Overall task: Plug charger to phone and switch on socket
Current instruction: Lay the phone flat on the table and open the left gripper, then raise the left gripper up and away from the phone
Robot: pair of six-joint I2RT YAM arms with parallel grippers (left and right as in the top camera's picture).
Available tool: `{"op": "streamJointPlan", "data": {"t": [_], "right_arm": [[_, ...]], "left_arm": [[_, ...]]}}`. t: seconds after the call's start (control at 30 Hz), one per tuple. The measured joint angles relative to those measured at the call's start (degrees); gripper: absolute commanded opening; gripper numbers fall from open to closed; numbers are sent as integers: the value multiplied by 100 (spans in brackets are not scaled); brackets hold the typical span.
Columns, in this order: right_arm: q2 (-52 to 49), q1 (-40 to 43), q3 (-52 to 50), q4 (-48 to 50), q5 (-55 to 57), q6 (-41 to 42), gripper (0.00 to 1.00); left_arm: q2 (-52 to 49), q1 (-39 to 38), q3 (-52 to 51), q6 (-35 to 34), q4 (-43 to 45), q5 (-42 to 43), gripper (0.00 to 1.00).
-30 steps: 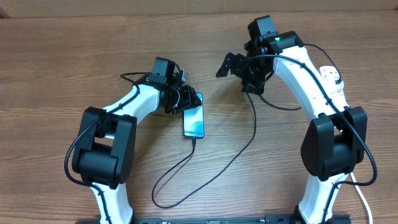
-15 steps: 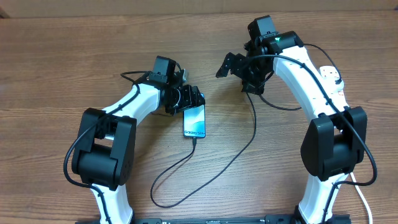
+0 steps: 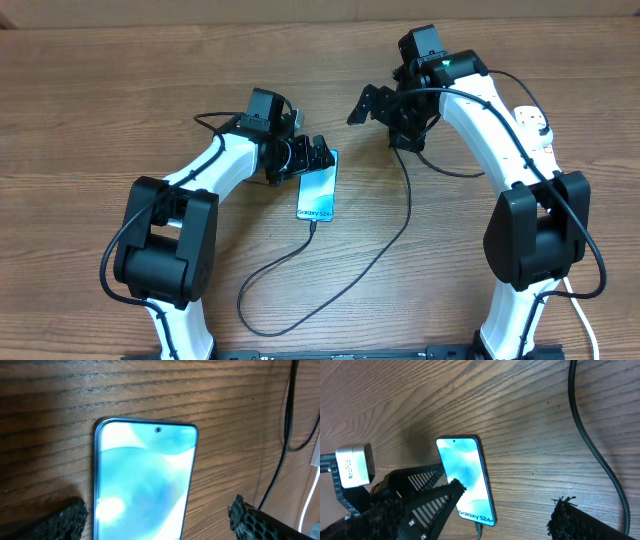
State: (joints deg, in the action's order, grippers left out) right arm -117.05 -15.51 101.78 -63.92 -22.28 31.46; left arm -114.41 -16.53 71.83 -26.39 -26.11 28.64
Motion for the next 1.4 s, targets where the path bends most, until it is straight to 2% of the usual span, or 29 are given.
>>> {"op": "streamJointPlan", "data": {"t": [0.4, 0.57, 0.73, 0.83, 0.87, 0.97, 1.03, 1.2, 1.4], "right_arm": [[0, -2, 0, -2, 0, 2, 97], [0, 0, 0, 0, -2, 0, 97], [0, -2, 0, -2, -2, -24, 97], [0, -2, 0, -4, 4, -39, 97], [0, -2, 0, 0, 7, -44, 97], [0, -2, 0, -2, 4, -42, 97], [0, -2, 0, 0, 9, -46, 100], [0, 0, 0, -17, 4, -63, 100], [0, -2, 0, -136, 7, -61, 100]], "left_arm": [[26, 2, 94, 173, -376, -177, 100], [24, 4, 354, 586, -1296, -726, 100], [20, 15, 973, 1104, -2457, -1532, 88], [131, 15, 1517, 1384, -3123, -1945, 85], [315, 15, 1801, 1513, -3460, -2164, 87], [787, 9, 2295, 1770, -4044, -2448, 100], [1222, -4, 2599, 1908, -4288, -2549, 100], [2514, -76, 2931, 2090, -4507, -2680, 99], [3316, -74, 2957, 2105, -4739, -2704, 99]]}}
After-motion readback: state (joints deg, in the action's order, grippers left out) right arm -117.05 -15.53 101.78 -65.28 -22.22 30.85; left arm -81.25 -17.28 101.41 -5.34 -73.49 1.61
